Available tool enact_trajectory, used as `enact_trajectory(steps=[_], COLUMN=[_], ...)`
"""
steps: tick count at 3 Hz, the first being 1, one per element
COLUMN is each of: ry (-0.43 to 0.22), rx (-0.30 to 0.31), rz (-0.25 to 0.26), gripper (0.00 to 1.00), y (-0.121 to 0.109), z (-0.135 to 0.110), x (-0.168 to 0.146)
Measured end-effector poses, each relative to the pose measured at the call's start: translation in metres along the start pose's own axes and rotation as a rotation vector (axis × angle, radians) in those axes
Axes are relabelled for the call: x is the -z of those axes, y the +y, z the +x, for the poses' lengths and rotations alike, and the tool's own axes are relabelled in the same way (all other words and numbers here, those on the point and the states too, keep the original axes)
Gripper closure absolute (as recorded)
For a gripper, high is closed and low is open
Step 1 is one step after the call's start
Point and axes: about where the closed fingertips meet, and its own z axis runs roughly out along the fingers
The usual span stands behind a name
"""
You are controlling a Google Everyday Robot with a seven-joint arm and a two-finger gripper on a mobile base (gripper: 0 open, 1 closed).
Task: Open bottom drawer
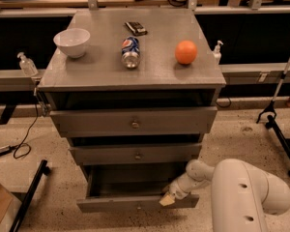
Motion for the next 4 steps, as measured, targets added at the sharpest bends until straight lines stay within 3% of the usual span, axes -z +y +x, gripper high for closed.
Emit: enact_trajectory(steps=[1,2,3,4], ry=[0.000,0.000,0.000,0.000], rx=[0.000,0.000,0.000,0.000], rz=[0.000,0.000,0.000,0.000], gripper=[1.00,0.82,0.51,0.28], y=[0.0009,0.0010,0.0010,0.0010], z=[-0.0011,-0.0011,-0.0011,-0.0011], x=[0.0020,0.0019,0.0019,0.0019])
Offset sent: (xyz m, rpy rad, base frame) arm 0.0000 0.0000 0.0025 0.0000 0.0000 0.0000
